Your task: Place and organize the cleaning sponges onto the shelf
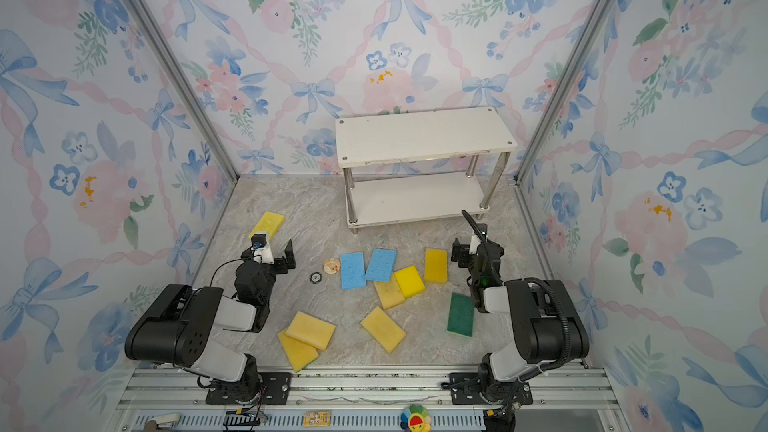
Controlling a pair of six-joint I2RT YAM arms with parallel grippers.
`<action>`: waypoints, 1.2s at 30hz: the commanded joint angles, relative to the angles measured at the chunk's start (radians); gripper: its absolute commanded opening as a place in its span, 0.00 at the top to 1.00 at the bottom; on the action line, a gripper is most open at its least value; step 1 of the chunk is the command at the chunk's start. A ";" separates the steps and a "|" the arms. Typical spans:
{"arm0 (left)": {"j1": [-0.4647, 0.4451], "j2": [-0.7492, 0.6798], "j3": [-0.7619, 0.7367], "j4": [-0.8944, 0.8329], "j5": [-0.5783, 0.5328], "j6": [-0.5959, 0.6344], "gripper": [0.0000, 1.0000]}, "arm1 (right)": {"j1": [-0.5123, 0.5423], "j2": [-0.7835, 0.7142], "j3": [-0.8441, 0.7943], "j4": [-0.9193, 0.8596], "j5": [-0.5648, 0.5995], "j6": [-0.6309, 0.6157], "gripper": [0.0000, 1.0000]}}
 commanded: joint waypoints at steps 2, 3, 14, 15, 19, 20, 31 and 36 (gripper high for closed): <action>-0.002 0.006 0.005 0.029 0.008 -0.006 0.02 | 0.006 -0.004 0.018 -0.014 0.011 0.003 0.03; -0.002 0.007 0.005 0.028 0.006 -0.006 0.02 | 0.007 -0.004 0.018 -0.013 0.011 0.003 0.03; -0.005 0.006 0.006 0.028 0.002 -0.006 0.02 | 0.001 -0.004 0.018 -0.015 0.000 0.007 0.03; -0.005 0.007 0.004 0.028 0.003 -0.006 0.02 | 0.001 -0.004 0.018 -0.015 0.000 0.007 0.03; -0.005 0.007 0.005 0.029 0.002 -0.007 0.02 | -0.001 -0.004 0.018 -0.015 -0.003 0.008 0.03; -0.006 0.006 0.006 0.029 0.002 -0.006 0.02 | -0.001 -0.004 0.020 -0.015 -0.003 0.007 0.03; -0.005 0.004 0.013 0.034 -0.014 -0.003 0.02 | -0.003 -0.008 0.014 -0.005 -0.006 0.009 0.03; -0.006 -0.125 0.063 -0.152 -0.181 -0.057 0.02 | -0.003 -0.130 0.068 -0.205 0.045 0.025 0.03</action>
